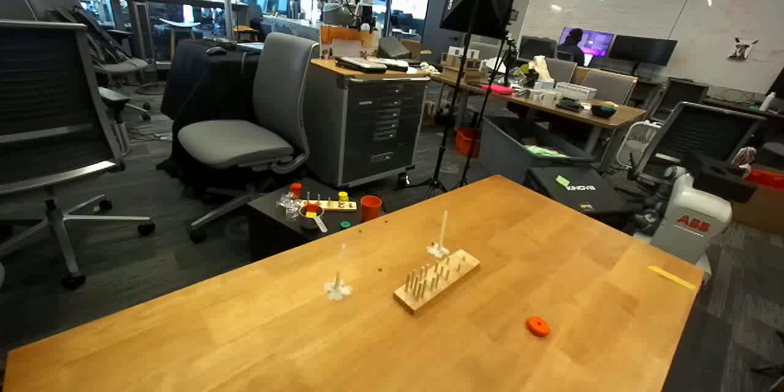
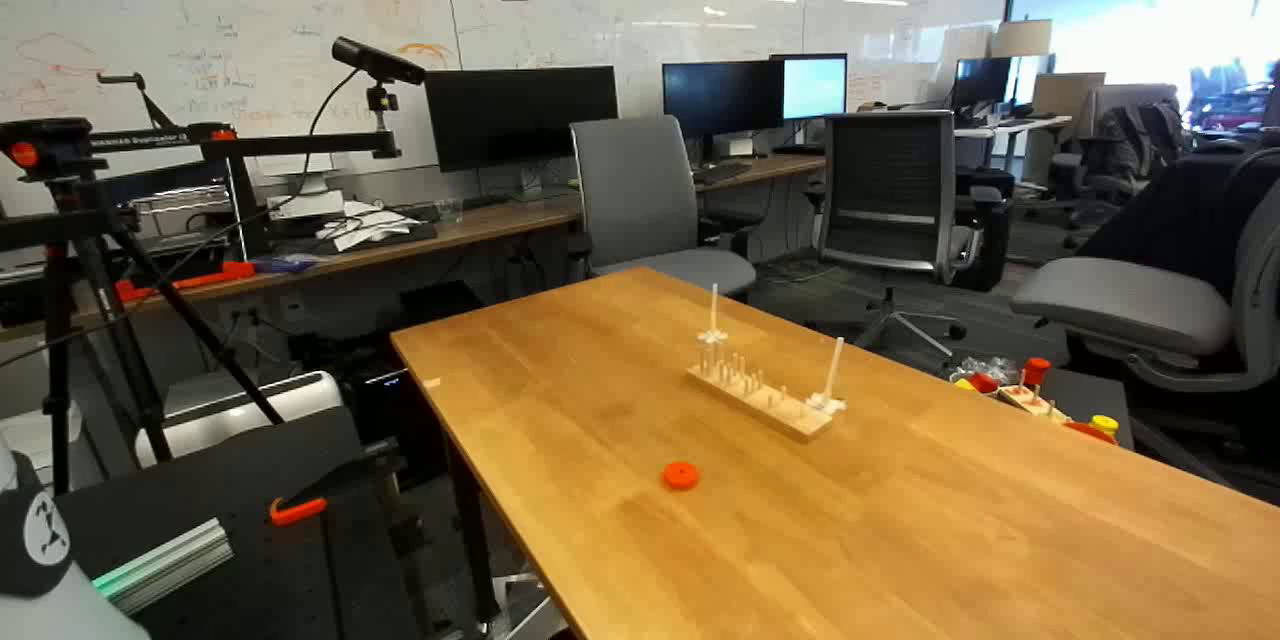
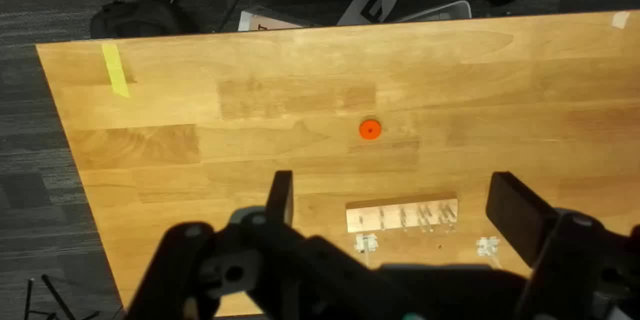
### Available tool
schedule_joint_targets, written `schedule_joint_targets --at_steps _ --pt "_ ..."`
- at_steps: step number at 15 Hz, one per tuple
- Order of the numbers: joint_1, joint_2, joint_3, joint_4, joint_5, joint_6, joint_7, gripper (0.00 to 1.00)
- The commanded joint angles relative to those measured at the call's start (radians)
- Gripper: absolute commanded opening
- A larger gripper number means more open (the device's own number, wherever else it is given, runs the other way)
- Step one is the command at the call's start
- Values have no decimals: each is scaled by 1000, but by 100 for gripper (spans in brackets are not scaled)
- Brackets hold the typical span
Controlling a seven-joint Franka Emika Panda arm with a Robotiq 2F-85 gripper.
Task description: Take the orange object and position it onto one of the small dowels
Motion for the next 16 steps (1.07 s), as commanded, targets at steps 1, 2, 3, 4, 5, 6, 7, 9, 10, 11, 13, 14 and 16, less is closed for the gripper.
schedule_joint_targets --at_steps 1,2,3,4,5,6,7,9,10,11,13,14,16 --pt "-1 0 1 6 1 -3 0 100" --pt "2 19 4 6 0 4 -3 100" --pt "4 30 4 0 3 8 -2 100" --pt "3 59 10 -6 -7 30 0 100" --pt "2 90 13 -8 -12 44 4 100" --pt "-1 134 16 -11 -22 72 4 100" --pt "-4 178 20 -12 -30 102 9 100" --pt "-9 283 31 -6 -55 173 27 100" --pt "-10 344 38 2 -71 217 42 100" --pt "-10 404 43 11 -85 257 60 100" --pt "-5 528 56 32 -103 344 113 100" --pt "-1 586 63 50 -114 377 141 100" --pt "12 711 75 82 -119 452 208 100"
